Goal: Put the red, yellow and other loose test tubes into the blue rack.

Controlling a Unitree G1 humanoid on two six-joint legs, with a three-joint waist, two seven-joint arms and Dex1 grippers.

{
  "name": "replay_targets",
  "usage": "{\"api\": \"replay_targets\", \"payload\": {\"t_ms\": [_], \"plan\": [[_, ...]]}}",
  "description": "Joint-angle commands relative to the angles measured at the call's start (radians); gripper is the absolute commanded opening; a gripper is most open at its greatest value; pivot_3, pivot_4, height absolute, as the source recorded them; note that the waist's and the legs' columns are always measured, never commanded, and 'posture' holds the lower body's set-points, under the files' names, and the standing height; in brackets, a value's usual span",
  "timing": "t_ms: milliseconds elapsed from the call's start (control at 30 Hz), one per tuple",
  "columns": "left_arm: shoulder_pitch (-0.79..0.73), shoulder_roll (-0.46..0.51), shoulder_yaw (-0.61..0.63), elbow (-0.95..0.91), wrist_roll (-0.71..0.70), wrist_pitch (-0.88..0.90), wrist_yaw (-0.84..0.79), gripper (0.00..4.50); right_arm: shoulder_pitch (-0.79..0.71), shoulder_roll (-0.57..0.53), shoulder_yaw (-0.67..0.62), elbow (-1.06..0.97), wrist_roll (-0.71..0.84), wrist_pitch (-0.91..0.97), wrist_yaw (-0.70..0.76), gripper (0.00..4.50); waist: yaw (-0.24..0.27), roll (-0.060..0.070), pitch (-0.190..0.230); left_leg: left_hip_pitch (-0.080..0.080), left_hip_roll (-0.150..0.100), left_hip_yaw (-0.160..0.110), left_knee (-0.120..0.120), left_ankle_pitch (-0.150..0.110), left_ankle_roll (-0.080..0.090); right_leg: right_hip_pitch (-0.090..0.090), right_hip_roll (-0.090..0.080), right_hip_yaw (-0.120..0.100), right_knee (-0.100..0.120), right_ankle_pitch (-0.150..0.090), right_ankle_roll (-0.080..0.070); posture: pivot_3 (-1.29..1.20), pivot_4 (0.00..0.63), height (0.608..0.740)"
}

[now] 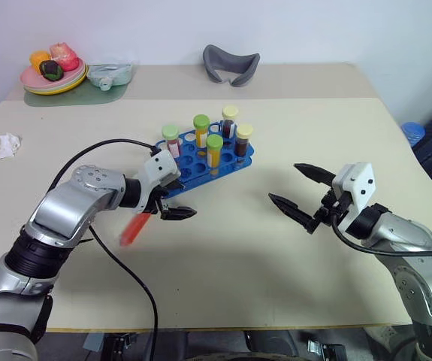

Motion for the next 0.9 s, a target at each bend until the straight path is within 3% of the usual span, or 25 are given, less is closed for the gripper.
{"api": "replay_targets", "payload": {"t_ms": [33,233,433,600,700,800,900], "plan": [[-0.038,-0.024,0.012,0.032,0.052,-0.011,0.059,4.22,0.004,0.005,-0.028,-0.040,0.004,-0.017,-0.005,4.50,-0.002,0.000,0.000,0.000,0.000,0.000,0.000,0.000,0.000,0.000,0.000,0.000,0.000,0.000,0.000,0.00,0.150,0.740],[-0.041,-0.042,0.016,0.047,0.081,-0.027,0.079,4.22,0.035,0.009,-0.034,-0.023,-0.004,-0.054,0.013,4.50,-0.009,0.000,0.000,0.000,0.000,0.000,0.000,0.000,0.000,0.000,0.000,0.000,0.000,0.000,0.000,0.00,0.150,0.740],[0.030,0.004,0.123,-0.006,-0.021,-0.119,-0.059,4.22,0.051,0.012,-0.026,0.003,-0.016,-0.090,0.031,4.50,-0.010,0.000,0.000,0.000,0.000,0.000,0.000,0.000,0.000,-0.001,0.000,0.000,0.000,0.000,0.000,0.00,0.150,0.740],[0.050,0.060,0.267,-0.070,-0.144,0.063,-0.034,4.22,0.022,0.022,0.005,0.055,-0.025,-0.118,0.059,4.50,-0.010,0.000,0.000,0.000,0.000,0.000,0.000,0.000,0.000,0.000,0.000,0.000,0.001,0.000,0.000,0.00,0.150,0.740],[-0.003,0.086,0.361,-0.109,-0.262,0.309,0.013,4.22,-0.007,0.036,0.031,0.099,-0.031,-0.137,0.086,4.50,-0.010,0.000,0.000,0.000,0.000,0.000,0.000,0.000,0.000,0.000,0.000,0.000,0.001,0.000,0.000,0.00,0.150,0.740],[-0.049,0.166,0.392,-0.192,-0.298,0.470,0.058,4.22,-0.037,0.050,0.057,0.141,-0.039,-0.154,0.113,4.50,-0.011,-0.001,0.001,0.000,0.000,0.000,0.000,0.000,0.000,-0.001,0.000,0.000,0.001,0.000,0.000,0.00,0.150,0.740],[-0.130,0.299,0.348,-0.191,-0.483,0.708,0.007,4.22,-0.077,0.068,0.091,0.186,-0.047,-0.170,0.141,4.50,-0.014,-0.002,0.002,0.000,0.000,0.000,0.000,0.000,0.000,-0.001,0.000,0.000,0.001,0.000,0.000,0.00,0.150,0.740]]}}
